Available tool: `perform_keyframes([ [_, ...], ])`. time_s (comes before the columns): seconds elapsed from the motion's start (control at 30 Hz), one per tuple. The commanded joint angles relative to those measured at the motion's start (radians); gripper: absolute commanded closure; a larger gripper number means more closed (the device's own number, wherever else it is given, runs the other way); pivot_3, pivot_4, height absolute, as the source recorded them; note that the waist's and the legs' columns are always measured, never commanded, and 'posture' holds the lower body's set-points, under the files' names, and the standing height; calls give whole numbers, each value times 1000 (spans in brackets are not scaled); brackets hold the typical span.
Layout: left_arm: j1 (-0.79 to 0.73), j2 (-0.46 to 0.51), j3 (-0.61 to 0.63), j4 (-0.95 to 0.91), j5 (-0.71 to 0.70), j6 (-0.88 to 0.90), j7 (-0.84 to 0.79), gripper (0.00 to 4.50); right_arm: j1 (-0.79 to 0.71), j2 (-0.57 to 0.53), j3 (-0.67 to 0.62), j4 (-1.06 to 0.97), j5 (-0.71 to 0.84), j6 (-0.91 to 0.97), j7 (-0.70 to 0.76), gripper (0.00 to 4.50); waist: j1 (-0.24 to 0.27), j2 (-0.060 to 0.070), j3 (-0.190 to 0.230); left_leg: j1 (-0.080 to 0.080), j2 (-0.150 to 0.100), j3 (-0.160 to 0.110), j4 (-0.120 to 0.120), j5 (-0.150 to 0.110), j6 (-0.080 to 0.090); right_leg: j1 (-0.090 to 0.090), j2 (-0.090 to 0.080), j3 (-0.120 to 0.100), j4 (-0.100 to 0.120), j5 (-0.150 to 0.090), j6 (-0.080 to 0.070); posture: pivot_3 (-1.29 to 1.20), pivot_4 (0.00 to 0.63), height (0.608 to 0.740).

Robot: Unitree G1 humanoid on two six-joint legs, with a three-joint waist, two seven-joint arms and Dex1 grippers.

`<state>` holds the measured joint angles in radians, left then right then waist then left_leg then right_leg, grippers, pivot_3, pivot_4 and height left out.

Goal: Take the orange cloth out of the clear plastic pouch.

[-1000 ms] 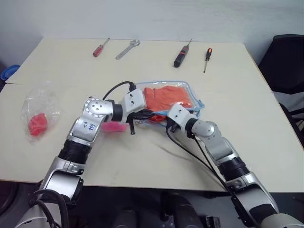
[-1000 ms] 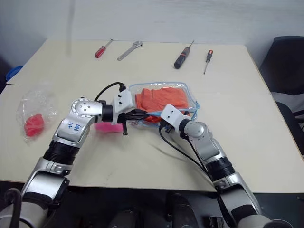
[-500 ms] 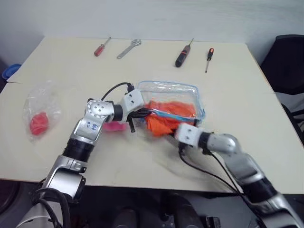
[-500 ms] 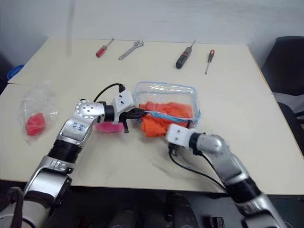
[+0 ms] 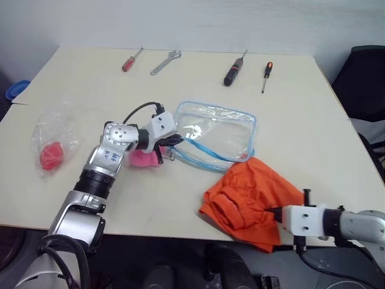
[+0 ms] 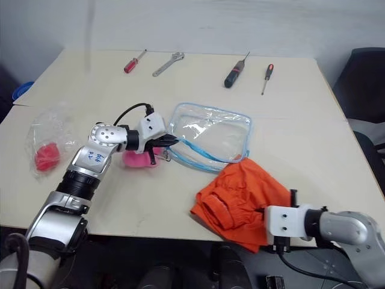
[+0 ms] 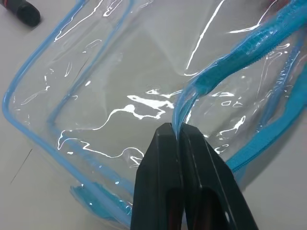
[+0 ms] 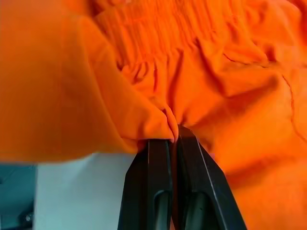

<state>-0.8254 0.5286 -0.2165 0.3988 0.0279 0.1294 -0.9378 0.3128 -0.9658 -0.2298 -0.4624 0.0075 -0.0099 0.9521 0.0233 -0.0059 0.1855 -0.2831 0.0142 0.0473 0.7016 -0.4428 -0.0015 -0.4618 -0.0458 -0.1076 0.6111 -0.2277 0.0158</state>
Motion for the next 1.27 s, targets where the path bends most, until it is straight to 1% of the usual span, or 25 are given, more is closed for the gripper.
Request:
perform_keyframes([
  [0.03, 31, 34, -2, -80, 8, -11, -30, 4500, -10, 32, -110, 99, -22, -10, -86, 4483, 0, 0, 0, 0, 0, 1, 0, 0, 0, 0, 0, 0, 0, 0, 0, 0, 150, 740],
  [0.13, 65, 49, 1, -140, -11, 18, -63, 4500, -86, 60, -118, 218, -32, -15, -158, 4483, -3, 0, 0, 1, 0, 2, 0, 0, 0, 0, 1, 2, 0, 0, 0, 0, 150, 740],
  [0.17, 92, 51, 1, -188, -35, 45, -88, 4500, -164, 105, -111, 258, 2, 40, -203, 4483, -3, 0, 0, 1, 0, 3, 0, 0, 0, 0, 1, 2, 1, 0, 0, 0, 150, 740],
  [0.27, 151, 55, -4, -289, -62, 106, -119, 4500, -327, 205, -92, 330, 67, 154, -276, 4483, -14, 1, 0, 1, 1, 4, 0, 1, -1, -1, 1, 3, 1, 0, 0, 0, 150, 740],
  [0.4, 206, 47, -14, -364, -45, 181, -85, 4500, -524, 343, -64, 428, 116, 310, -375, 4483, -23, 2, 0, 2, 1, 3, 0, 1, -2, -1, 1, 3, 3, -1, -1, 0, 150, 740],
  [0.43, 212, 43, -14, -374, -42, 200, -74, 4500, -552, 361, -57, 447, 113, 332, -393, 4483, -24, 2, 0, 2, 1, 3, 0, 1, -2, -1, 1, 4, 3, -1, -1, 0, 150, 740],
  [0.5, 228, 34, -10, -404, -52, 251, -59, 4500, -566, 360, -13, 461, 88, 352, -384, 4483, -22, 2, 0, 1, 1, 3, 0, 1, -2, -2, 1, 4, 4, -1, -1, 0, 150, 740],
  [0.57, 241, 33, 2, -437, -76, 296, -57, 4026, -549, 349, -9, 434, 113, 386, -357, 3967, -20, 2, 0, 1, 1, 2, -1, 1, -2, -2, 1, 3, 4, -1, -2, 0, 150, 740],
  [0.63, 255, 47, 35, -480, -115, 336, -63, 3544, -498, 313, -47, 357, 178, 436, -291, 3439, -17, 2, 0, 1, 1, 1, -1, 1, -2, -3, 0, 2, 3, -1, -2, 0, 150, 740],
  [0.77, 262, 79, 131, -532, -211, 434, -69, 2288, -387, 210, -138, 220, 274, 505, -183, 2030, -8, 3, 0, 0, 1, 0, 0, 1, -1, -2, 0, 2, 2, -1, -2, 0, 150, 740],
  [0.87, 274, 134, 268, -576, -353, 527, -114, 1354, -271, 119, -293, 118, 401, 589, -52, 1018, -8, 3, 0, 0, 1, 1, -1, 1, -1, -2, 1, 3, 3, -1, -1, 0, 150, 740],
  [0.93, 295, 195, 349, -588, -422, 568, -148, 735, -188, 73, -410, 80, 495, 658, 38, 320, -11, 3, 0, 1, 2, 1, -2, 1, -2, -2, 1, 3, 2, -1, -1, 0, 150, 740],
  [0.97, 329, 254, 379, -587, -434, 561, -191, 427, -132, 52, -474, 76, 526, 686, 93, 10, -12, 3, 0, 1, 2, 1, -2, 1, -2, -2, 1, 3, 2, -1, -1, 0, 150, 740],
  [1.0, 375, 311, 403, -586, -425, 510, -235, 160, -71, 35, -528, 75, 542, 697, 147, 0, -13, 3, 0, 1, 2, 1, -2, 1, -2, -2, 1, 3, 2, -1, -2, 0, 150, 740],
  [1.1, 532, 470, 469, -531, -371, 348, -337, 160, 101, 10, -654, 107, 530, 650, 287, 0, -14, 3, 0, 2, 2, 1, -5, 0, -2, -1, 2, 3, -1, -2, -2, 0, 150, 740],
  [1.17, 598, 530, 509, -478, -363, 291, -369, 160, 140, 4, -696, 148, 526, 626, 315, 0, -13, 3, 0, 2, 2, 1, -4, 0, -1, -1, 2, 3, -4, -2, -2, 0, 150, 740],
  [1.27, 626, 547, 557, -415, -379, 228, -369, 160, 106, 4, -716, 192, 547, 628, 290, 0, -11, 3, 0, 3, 1, 2, -3, -2, 2, 0, 1, 4, -4, -1, -2, 0, 150, 740],
])
